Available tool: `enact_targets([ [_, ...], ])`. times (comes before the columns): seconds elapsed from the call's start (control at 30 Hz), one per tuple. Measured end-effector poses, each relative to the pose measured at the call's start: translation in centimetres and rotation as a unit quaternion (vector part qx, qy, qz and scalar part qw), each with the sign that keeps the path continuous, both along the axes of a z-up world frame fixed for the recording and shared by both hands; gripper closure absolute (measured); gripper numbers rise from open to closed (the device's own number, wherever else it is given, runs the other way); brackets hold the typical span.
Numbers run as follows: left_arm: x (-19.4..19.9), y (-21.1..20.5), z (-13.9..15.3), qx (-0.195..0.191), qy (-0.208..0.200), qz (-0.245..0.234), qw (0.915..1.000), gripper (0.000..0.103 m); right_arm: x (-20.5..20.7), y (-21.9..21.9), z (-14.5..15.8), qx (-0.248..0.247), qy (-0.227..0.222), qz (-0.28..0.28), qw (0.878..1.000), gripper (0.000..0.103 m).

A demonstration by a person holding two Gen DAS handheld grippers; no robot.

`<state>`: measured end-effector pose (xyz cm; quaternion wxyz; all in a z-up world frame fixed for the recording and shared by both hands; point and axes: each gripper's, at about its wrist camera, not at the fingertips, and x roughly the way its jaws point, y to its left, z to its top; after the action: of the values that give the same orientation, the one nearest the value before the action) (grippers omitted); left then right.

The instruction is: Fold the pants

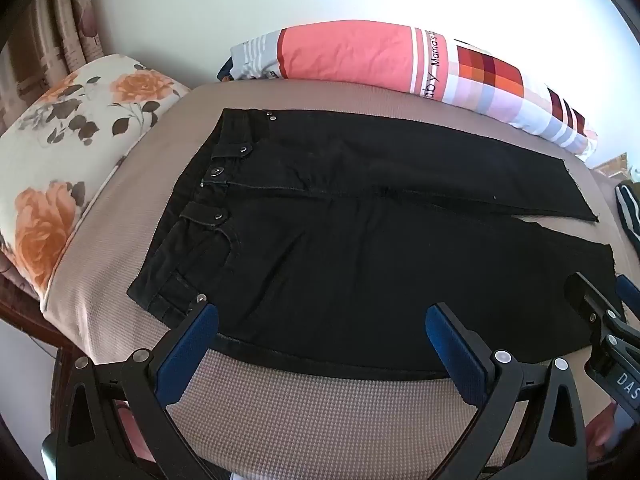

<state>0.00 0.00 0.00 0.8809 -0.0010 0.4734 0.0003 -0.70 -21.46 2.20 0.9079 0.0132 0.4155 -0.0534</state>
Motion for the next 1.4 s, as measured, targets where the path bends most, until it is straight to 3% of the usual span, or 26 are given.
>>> enact_targets([
  [1.4,-0.13,-0.43,-0.37,0.0,-0.006,-0.004,1.0,0.0,-0.2,0.03,-0.01,-0.003,-0.006,0.0,1.0,0.0],
])
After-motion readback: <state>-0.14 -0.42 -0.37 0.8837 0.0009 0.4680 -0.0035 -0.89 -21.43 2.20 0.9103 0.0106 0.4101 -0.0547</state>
